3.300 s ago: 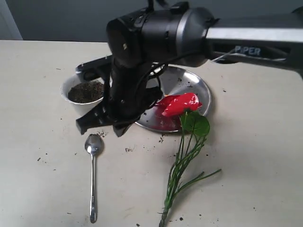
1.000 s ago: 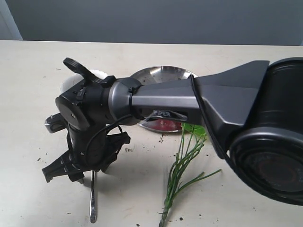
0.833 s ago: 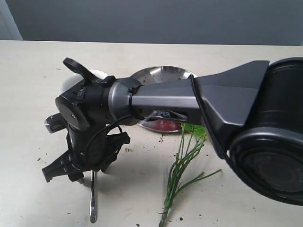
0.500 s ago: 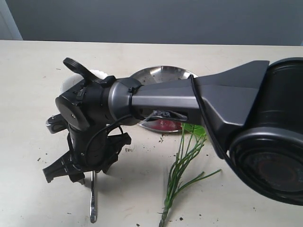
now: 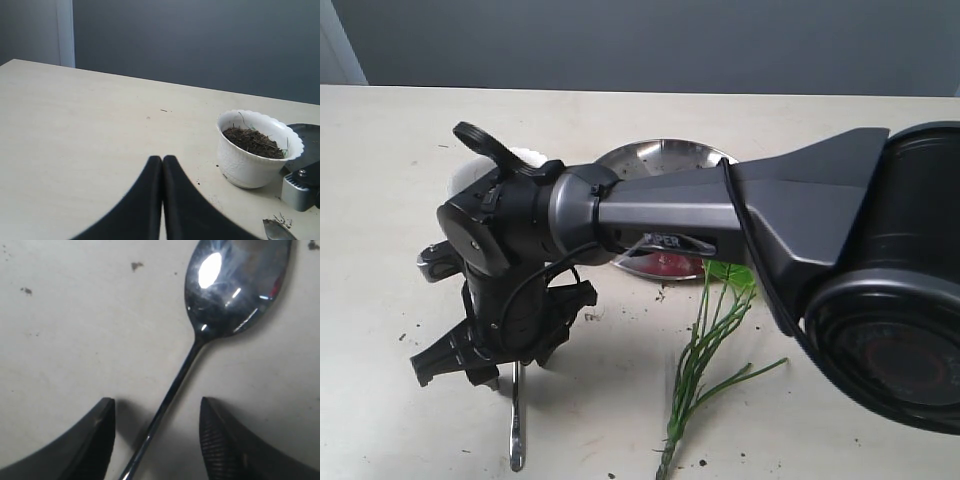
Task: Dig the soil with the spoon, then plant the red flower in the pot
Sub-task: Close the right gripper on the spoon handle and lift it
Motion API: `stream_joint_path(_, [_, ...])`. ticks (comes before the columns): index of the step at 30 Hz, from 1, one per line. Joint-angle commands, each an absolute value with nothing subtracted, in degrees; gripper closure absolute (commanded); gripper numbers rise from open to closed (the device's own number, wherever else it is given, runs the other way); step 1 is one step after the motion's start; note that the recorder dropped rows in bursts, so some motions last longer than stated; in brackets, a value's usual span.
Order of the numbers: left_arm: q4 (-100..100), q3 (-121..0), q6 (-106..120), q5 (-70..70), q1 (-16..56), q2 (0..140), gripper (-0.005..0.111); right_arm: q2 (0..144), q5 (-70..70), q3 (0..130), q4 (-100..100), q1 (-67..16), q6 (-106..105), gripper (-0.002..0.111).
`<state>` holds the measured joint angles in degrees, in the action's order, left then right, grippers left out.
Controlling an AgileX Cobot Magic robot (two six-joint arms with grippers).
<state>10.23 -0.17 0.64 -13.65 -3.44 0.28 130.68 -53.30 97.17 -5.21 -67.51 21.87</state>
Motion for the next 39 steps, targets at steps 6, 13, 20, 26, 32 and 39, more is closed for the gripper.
stream_joint_path(6, [10.13, 0.00, 0.58, -13.72, -3.30, 0.00, 0.106, 130.58, -53.65, 97.45, -5.42, -67.42, 21.69, 0.058])
stream_joint_path(13, [10.13, 0.00, 0.58, -13.72, -3.30, 0.00, 0.106, 130.58, -51.51, 97.45, -5.04, -67.42, 21.69, 0.058])
stream_joint_path(20, [10.13, 0.00, 0.58, -13.72, -3.30, 0.00, 0.106, 133.44, -52.75, 97.45, -5.52, -67.42, 21.69, 0.058])
stream_joint_path(26, [10.13, 0.00, 0.58, -13.72, -3.30, 0.00, 0.106, 133.89, -53.68, 97.45, -5.97, -67.42, 21.58, 0.058])
stream_joint_path(32, [10.13, 0.00, 0.58, -13.72, -3.30, 0.00, 0.106, 133.89, -59.35, 97.45, -5.85, -67.42, 21.58, 0.086])
stream_joint_path(39, [10.13, 0.00, 0.58, -13.72, -3.30, 0.00, 0.106, 133.89, -62.90, 97.45, -5.85, -67.42, 19.62, 0.109])
